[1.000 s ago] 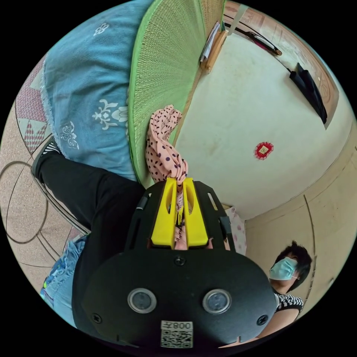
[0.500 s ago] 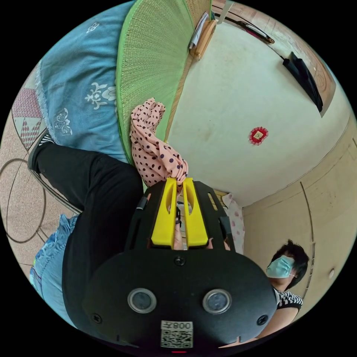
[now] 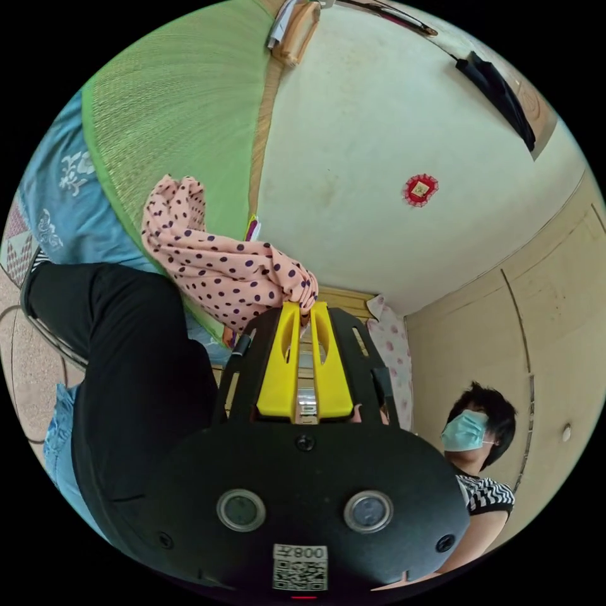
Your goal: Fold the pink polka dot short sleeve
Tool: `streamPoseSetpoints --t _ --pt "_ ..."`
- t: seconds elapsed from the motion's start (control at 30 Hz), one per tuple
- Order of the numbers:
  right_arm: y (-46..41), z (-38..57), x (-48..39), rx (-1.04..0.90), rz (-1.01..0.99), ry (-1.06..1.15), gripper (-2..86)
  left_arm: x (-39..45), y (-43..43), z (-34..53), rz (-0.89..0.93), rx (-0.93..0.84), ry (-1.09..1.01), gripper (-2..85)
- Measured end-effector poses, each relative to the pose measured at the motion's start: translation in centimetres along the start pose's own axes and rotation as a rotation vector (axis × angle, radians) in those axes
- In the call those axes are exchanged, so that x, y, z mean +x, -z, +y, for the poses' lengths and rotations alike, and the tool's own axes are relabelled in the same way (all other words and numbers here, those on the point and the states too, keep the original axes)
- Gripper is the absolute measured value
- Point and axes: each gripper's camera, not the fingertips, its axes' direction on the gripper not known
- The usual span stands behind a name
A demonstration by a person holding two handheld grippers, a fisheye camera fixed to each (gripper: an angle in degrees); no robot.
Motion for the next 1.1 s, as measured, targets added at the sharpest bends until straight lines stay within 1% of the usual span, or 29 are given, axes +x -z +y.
streamPoseSetpoints --t 0.3,0.5,0.57,0.6,0.67,0.7,0.77,0.8,0.87,0.9,0.97,1.0,1.07,1.1 --pt "3.8 0.3 -13.1 0.101 -0.091 0.142 1.3 -8.4 -9.2 -10.2 0.043 -0.103 -0.088 3.1" --pt "8.0 -3.9 -21.6 0.170 -0.098 0.247 1.2 -15.3 -18.8 -21.3 0.049 -0.188 -0.149 3.1" --pt "9.7 -6.0 -23.6 0.198 -0.094 0.273 1.2 -18.8 -23.9 -26.9 0.044 -0.229 -0.173 3.1" --pt "11.0 -7.7 -24.8 0.214 -0.092 0.285 1.2 -19.8 -25.2 -28.4 0.043 -0.238 -0.176 3.1" --pt "13.3 -10.8 -26.6 0.243 -0.084 0.305 1.2 -23.7 -31.2 -34.7 0.040 -0.277 -0.202 3.1" --pt "14.9 -13.1 -27.8 0.262 -0.072 0.321 1.2 -24.7 -32.7 -36.4 0.040 -0.284 -0.208 3.1" --pt "17.5 -16.9 -29.5 0.291 -0.046 0.343 1.2 -29.0 -39.5 -43.4 0.051 -0.312 -0.228 3.1" --pt "19.3 -19.6 -30.6 0.315 -0.026 0.351 1.2 -30.1 -41.3 -45.2 0.057 -0.319 -0.232 3.1" --pt "22.3 -24.0 -32.4 0.344 0.010 0.368 1.2 -34.4 -48.9 -52.6 0.070 -0.347 -0.245 3.0" --pt "24.5 -27.1 -33.7 0.369 0.044 0.368 1.2 -35.3 -50.9 -54.4 0.073 -0.355 -0.246 3.0" --pt "27.9 -31.8 -35.9 0.406 0.089 0.378 1.2 -38.3 -59.0 -60.9 0.087 -0.407 -0.285 3.0" --pt "30.4 -34.8 -37.7 0.439 0.106 0.385 1.2 -38.9 -60.9 -62.4 0.083 -0.413 -0.297 3.0" --pt "33.8 -39.0 -40.7 0.476 0.149 0.402 1.2 -40.6 -68.1 -67.6 0.062 -0.443 -0.374 3.0" --pt "35.8 -41.4 -42.8 0.507 0.167 0.409 1.2 -41.0 -69.9 -68.9 0.058 -0.449 -0.399 3.0"
